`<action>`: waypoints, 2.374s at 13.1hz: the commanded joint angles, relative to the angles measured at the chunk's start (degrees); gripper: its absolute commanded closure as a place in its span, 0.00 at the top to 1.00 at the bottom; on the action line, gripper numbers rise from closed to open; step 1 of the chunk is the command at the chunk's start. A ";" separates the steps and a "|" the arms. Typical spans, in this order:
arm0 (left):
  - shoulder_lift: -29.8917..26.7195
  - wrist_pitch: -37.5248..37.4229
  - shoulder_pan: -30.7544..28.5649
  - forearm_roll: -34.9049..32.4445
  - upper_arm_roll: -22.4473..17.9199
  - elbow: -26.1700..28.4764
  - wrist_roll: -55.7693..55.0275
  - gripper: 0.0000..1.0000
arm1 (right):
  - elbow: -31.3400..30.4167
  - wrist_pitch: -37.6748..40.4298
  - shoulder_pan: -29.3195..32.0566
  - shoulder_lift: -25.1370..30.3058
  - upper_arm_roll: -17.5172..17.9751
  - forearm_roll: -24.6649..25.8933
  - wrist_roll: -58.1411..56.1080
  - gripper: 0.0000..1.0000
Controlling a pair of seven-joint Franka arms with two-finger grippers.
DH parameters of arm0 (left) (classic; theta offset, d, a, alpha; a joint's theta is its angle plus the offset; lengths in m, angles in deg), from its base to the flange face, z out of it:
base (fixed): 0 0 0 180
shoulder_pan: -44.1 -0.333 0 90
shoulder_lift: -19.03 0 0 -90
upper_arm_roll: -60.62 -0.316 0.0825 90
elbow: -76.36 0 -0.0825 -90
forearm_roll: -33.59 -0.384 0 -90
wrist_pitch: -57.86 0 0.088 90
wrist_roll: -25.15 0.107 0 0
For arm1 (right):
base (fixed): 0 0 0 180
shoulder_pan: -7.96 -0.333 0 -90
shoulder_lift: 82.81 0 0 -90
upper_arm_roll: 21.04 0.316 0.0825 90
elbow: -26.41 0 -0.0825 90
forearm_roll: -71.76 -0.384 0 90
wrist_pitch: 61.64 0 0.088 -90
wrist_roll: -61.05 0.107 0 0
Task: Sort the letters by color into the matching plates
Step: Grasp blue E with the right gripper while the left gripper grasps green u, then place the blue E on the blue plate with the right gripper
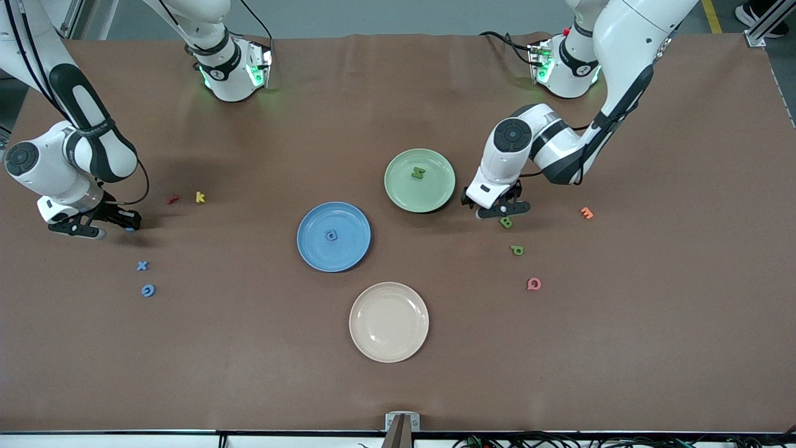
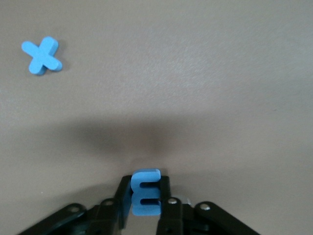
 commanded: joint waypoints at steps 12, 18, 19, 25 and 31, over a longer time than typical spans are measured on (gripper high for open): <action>4.61 5.05 -2.87 -5.46 -0.15 1.06 -1.17 0.78 | 4.02 16.90 -40.07 9.08 2.46 -3.23 59.62 0.00; 4.97 5.05 -3.83 -5.46 -0.23 1.33 -1.08 0.65 | 15.44 14.00 -58.99 -0.30 2.28 -3.60 89.27 0.00; 4.97 5.14 -3.92 -5.46 -0.23 1.33 -1.08 0.64 | 17.20 13.99 -59.88 -2.24 2.19 -3.51 90.78 0.02; 5.32 5.93 -3.92 -5.54 -0.23 1.24 -1.08 0.37 | 19.76 15.05 -58.05 -4.81 1.76 -2.72 85.82 1.00; 4.88 5.84 -3.92 -5.46 -0.23 1.15 -1.08 0.22 | 14.06 18.04 -41.63 1.07 1.67 -2.63 55.96 1.00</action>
